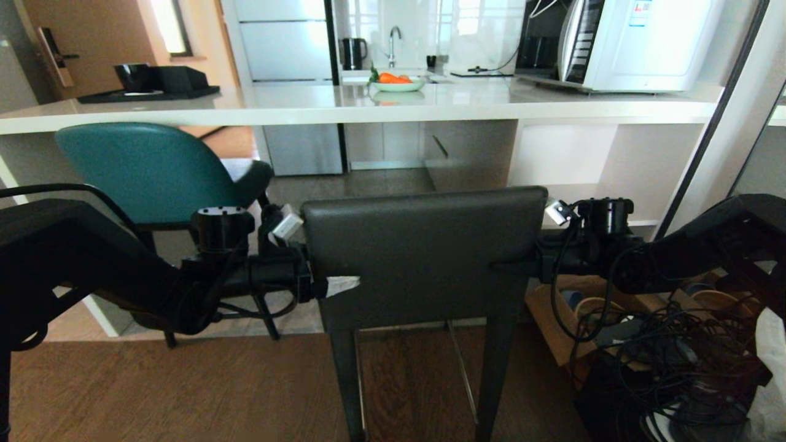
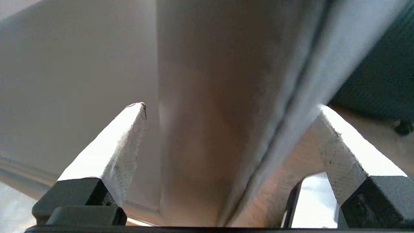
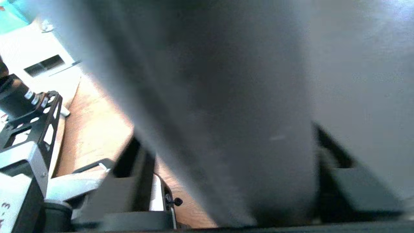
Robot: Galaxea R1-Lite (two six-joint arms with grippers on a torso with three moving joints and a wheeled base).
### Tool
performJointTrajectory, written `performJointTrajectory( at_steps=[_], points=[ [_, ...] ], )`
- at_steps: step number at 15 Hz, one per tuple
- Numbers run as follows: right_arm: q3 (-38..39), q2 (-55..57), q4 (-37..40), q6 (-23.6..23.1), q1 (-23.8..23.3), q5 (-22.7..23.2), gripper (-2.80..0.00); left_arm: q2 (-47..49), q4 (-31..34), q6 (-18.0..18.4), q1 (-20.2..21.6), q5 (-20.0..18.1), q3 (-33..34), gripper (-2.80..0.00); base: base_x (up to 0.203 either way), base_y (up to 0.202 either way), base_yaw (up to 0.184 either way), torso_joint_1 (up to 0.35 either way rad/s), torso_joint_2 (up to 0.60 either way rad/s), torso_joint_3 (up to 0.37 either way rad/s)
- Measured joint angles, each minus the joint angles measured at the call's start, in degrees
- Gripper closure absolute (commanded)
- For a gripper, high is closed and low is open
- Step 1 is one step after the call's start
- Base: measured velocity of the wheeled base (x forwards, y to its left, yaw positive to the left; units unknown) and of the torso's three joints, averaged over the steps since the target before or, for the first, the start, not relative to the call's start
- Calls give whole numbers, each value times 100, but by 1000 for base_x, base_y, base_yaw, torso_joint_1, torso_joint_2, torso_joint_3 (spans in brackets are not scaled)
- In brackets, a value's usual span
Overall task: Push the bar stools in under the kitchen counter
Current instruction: Push the gray chair back under the dining table
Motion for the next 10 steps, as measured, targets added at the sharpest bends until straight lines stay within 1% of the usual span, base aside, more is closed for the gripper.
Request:
performJointTrajectory(
  at_steps=[3,5,10],
  points=[
    [188,-16,-285,58,13,35,0,79,-4,-20,70,5,-82,-280,0,0,0,0,0,0],
    [192,54,-659,307,22,40,0,210,-19,-35,159,-2,-195,-280,0,0,0,0,0,0],
    [-62,243,-767,383,151,12,0,340,-5,-238,288,6,-251,-280,0,0,0,0,0,0]
  ],
)
